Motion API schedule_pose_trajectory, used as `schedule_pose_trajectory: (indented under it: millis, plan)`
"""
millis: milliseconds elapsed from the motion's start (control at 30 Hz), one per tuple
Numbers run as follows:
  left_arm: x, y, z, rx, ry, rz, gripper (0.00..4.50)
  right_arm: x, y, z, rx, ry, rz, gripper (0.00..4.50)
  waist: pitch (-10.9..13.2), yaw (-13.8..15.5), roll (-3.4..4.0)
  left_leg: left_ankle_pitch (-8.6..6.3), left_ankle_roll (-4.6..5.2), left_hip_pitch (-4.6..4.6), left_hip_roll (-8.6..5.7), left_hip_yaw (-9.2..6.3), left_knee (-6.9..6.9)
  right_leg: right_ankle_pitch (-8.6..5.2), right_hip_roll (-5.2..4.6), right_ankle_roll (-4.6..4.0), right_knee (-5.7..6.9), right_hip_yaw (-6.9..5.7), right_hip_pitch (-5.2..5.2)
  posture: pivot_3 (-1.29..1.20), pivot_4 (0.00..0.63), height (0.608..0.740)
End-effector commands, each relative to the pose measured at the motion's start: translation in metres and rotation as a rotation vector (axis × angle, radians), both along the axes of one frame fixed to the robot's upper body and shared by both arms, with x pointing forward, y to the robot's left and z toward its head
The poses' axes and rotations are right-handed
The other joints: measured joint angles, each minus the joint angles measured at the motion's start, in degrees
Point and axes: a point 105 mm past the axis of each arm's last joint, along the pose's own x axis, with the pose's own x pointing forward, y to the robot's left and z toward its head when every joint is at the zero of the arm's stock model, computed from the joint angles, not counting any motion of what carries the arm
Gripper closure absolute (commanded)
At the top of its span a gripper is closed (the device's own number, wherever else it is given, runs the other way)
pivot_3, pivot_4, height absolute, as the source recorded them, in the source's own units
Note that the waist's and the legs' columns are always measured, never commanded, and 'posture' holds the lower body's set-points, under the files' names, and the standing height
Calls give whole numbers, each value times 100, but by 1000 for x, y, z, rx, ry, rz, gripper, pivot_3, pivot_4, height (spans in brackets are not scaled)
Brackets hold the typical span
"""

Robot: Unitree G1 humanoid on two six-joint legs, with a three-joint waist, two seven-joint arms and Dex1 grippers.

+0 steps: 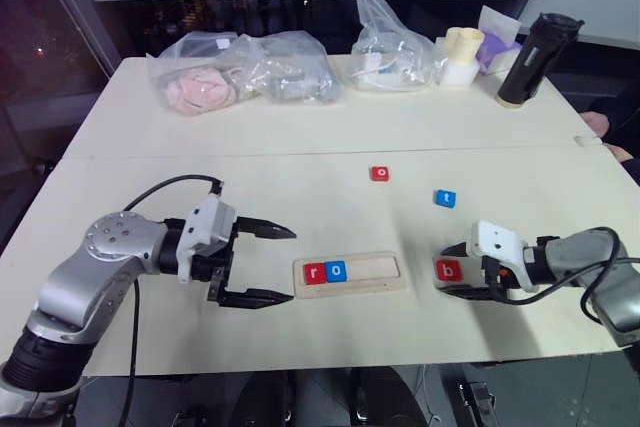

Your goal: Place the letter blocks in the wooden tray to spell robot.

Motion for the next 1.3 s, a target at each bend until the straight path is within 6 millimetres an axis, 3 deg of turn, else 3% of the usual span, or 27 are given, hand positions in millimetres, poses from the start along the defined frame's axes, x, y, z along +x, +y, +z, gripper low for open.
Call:
schedule_pose_trajectory:
  millis: [33,133,233,333,467,733,967,1300]
  plan:
    - [-2,-3,6,-6,-37,-11,0,2,-12,-4,-47,5,-19,956,0,1,0,0,0,0,0,0,0,0,0,0,0,0,1,0,150,740]
    - [-2,-4,6,-7,-38,-7,0,4,-16,-3,-53,3,-23,956,0,1,0,0,0,1,0,0,1,0,0,0,0,0,2,0,150,740]
    - [-2,-4,6,-9,-38,-1,0,5,-17,-3,-53,6,-20,1850,0,0,-1,0,0,1,0,0,1,0,0,0,0,0,3,0,150,740]
    - [-1,-4,6,-12,-41,8,0,4,-15,-3,-45,12,-9,3313,0,-6,-1,0,0,2,0,0,2,0,0,0,0,0,4,0,150,740]
    - [0,-4,6,-14,-41,13,0,7,-7,2,-35,-3,9,3360,0,-8,-1,0,0,3,0,0,1,0,0,0,0,0,4,0,150,740]
    - [-4,-2,1,19,-33,-41,0,6,65,41,78,-15,164,3360,5,-29,9,0,0,-1,1,0,-6,2,1,3,9,0,-13,0,150,740]
    - [-1,-4,0,21,-41,-52,0,6,115,29,20,5,324,3360,6,-8,7,0,-1,-11,-2,0,-3,1,-2,1,-1,0,-14,0,150,740]
    - [-11,-1,-2,31,-36,-55,0,11,134,18,-21,-10,399,3360,6,-27,7,1,-1,-20,-2,0,-5,2,-2,3,5,0,-30,0,150,740]
